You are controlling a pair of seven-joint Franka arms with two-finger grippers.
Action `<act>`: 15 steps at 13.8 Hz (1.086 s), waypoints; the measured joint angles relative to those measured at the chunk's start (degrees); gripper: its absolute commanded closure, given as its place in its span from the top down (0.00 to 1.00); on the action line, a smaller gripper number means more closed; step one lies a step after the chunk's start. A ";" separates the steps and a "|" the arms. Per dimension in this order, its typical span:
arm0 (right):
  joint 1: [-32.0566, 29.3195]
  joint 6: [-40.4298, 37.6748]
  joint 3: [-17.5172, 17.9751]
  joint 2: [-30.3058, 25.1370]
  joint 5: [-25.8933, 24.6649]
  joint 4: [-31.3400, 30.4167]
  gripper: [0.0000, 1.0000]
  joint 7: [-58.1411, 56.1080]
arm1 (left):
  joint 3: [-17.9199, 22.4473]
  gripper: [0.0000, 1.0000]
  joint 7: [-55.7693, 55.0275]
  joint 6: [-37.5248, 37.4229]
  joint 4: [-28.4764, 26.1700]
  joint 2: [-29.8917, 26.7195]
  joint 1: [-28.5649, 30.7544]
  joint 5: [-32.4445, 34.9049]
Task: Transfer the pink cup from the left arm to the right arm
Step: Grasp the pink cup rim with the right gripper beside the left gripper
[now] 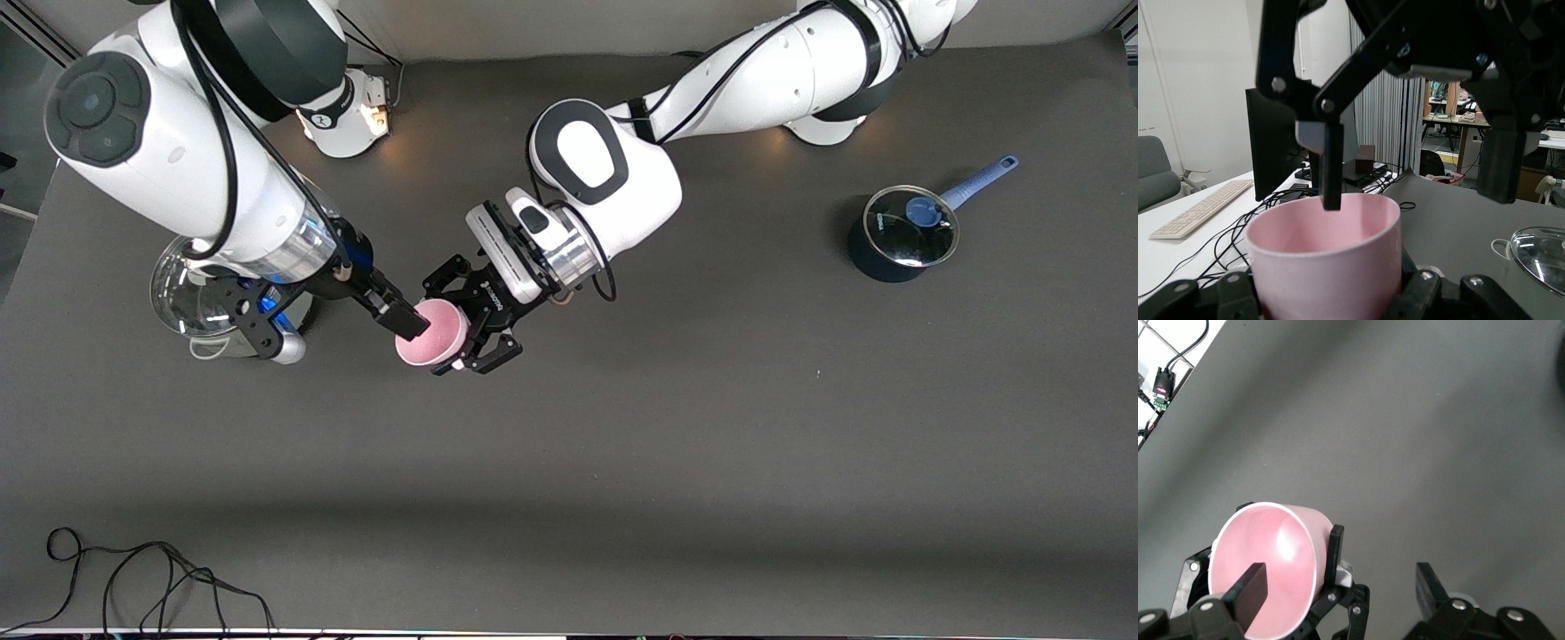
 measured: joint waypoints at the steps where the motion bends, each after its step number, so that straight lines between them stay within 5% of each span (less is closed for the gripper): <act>1: 0.01 0.18 0.00 0.41 0.00 0.07 0.91 0.00 | 0.00 0.00 -0.08 0.00 0.00 0.00 0.00 0.00; 6: 0.22 0.39 0.00 1.14 -0.06 0.67 0.37 0.00 | 0.00 0.00 -0.32 0.00 0.00 0.00 0.00 0.00; 9: 1.23 0.39 0.00 1.14 -0.77 0.92 0.26 0.03 | 0.00 0.00 -0.38 0.00 0.00 0.00 0.00 0.00; 12: 1.64 0.73 0.00 1.24 -1.11 1.12 0.00 0.07 | 0.00 0.00 -0.38 -0.09 -0.03 0.00 -0.15 0.00; 15: 1.64 0.67 -0.08 1.33 -1.17 1.15 0.00 0.70 | 0.09 0.00 -0.31 -0.01 0.00 0.00 -0.24 0.14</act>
